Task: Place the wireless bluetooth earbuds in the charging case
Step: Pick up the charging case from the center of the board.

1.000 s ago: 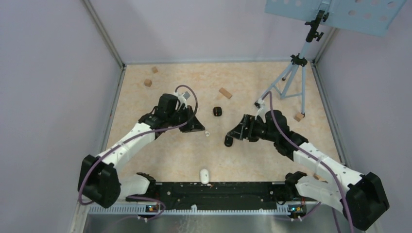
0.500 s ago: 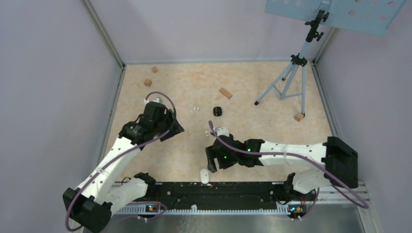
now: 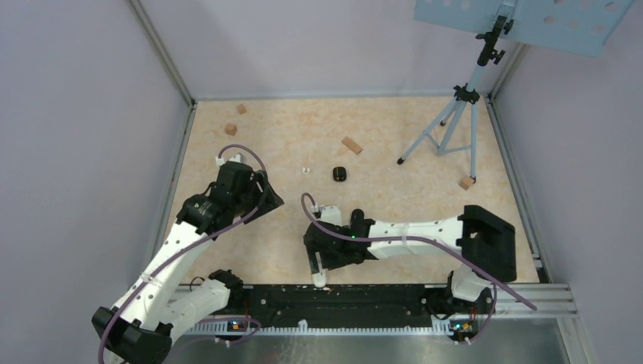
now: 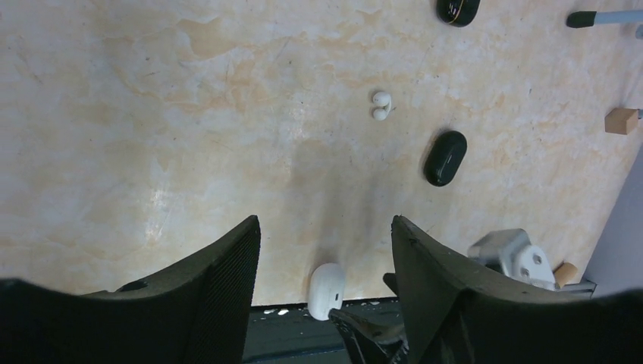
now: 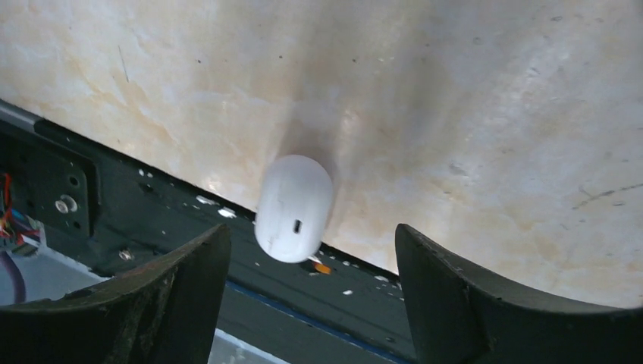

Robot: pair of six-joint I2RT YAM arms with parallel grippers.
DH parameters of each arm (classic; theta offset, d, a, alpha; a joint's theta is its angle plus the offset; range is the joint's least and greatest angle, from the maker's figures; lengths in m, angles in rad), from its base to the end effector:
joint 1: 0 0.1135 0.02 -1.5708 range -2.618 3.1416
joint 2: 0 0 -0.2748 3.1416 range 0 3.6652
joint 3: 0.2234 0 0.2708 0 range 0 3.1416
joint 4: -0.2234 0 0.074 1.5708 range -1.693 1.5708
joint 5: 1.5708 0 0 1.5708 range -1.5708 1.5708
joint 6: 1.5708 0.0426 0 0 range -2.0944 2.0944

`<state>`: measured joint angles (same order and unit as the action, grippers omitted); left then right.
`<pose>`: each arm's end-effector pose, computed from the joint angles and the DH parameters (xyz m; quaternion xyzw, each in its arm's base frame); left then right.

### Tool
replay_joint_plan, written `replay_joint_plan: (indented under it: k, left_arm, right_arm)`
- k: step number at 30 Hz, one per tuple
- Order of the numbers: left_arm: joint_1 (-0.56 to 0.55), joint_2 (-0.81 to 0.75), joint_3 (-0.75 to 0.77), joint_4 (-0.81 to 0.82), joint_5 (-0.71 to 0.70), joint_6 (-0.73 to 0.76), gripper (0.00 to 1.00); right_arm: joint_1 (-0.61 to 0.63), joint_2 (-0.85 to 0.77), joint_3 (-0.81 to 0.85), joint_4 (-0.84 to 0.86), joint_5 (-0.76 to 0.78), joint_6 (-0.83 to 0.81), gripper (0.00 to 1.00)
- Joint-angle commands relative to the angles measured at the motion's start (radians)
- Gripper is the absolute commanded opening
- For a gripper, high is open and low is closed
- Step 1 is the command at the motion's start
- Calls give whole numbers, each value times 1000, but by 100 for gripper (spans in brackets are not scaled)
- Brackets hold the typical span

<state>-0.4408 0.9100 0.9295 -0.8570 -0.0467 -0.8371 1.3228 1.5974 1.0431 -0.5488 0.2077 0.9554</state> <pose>0.1747 -0.0802 0.3090 -0.1919 0.9134 -0.1962 0.3007 0.0909 0.3231 0.1970 -0.1531 0.9556 0.1671 0.1880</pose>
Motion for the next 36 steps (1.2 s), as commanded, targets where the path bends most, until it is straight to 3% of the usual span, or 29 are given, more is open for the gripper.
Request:
replay_joint_plan:
  k: [1,10,18,26,31,36]
  left_arm:
    - [3,-49,28,-38,2,11,69]
    - [3,-114,9,-46,29,18,69]
    - [3,-113,3,-37,16,42,69]
    - [3,-106,-4,-14,16,44,70]
    - [4,-65,8,-21,25,47,78]
    - [6,-37,-30,96,184,40,76]
  right_arm:
    - [43,113,140,-104,43,171,77]
    - [73,214,163,-125,57,324,66]
    - [76,291,208,-170,85,328,56]
    - [74,302,255,-213,128,301,35]
    - [40,179,171,-101,150,194,30]
    - [-23,-61,-77,242,92,33,27]
